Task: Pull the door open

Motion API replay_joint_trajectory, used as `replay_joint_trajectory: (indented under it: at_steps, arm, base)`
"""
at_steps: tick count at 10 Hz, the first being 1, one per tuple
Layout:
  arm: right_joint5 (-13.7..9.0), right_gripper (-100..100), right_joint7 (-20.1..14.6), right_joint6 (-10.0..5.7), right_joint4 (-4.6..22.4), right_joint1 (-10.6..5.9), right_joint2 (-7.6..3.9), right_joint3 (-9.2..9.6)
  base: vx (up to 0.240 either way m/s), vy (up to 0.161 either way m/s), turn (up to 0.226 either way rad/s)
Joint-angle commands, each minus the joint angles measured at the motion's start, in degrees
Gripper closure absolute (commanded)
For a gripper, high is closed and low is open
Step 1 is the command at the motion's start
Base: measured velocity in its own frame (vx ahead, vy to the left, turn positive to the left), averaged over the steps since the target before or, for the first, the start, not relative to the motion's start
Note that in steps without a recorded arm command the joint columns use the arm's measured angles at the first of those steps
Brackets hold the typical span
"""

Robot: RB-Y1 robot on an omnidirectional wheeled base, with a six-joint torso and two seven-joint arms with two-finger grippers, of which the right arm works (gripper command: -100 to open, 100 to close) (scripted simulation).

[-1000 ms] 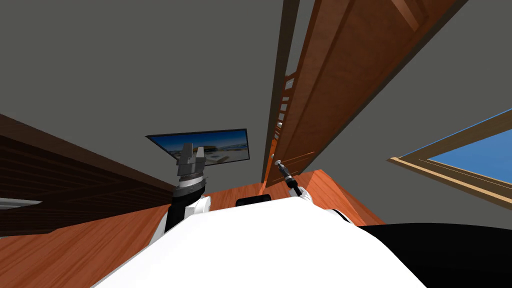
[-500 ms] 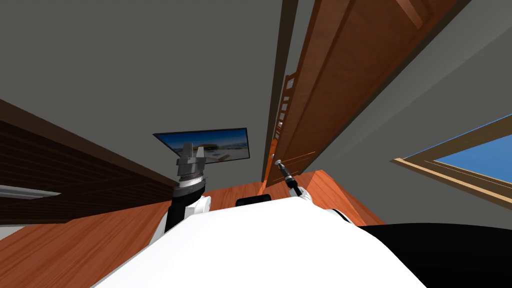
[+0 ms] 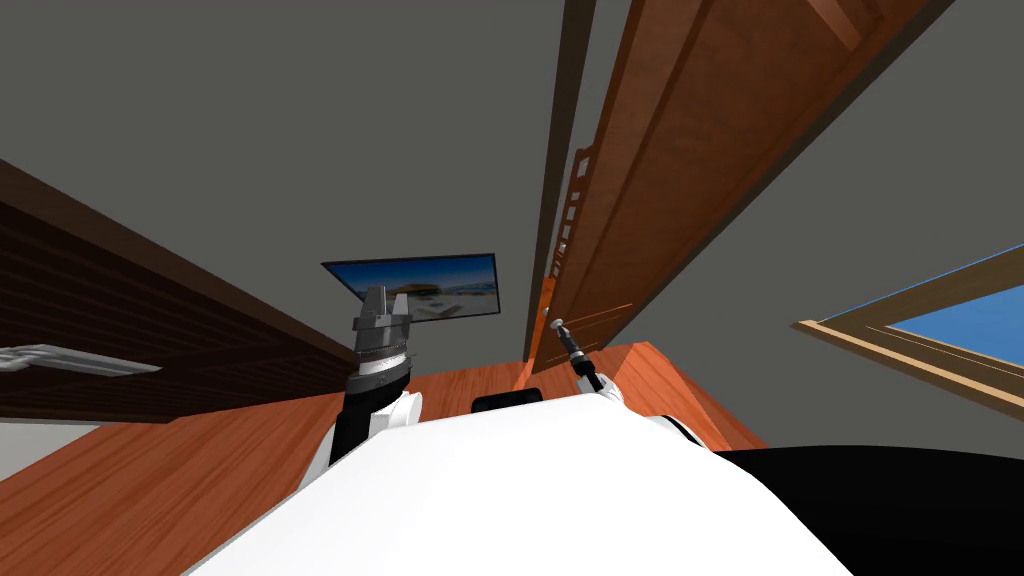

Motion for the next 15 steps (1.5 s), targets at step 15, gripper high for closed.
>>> replay_joint_trajectory:
  at_steps: [15]
  arm:
    - [-9.1, 100, -21.7, 0.91, 0.5, -1.02, 0.22, 4.76]
  base:
    - [-0.045, -0.024, 0.062]
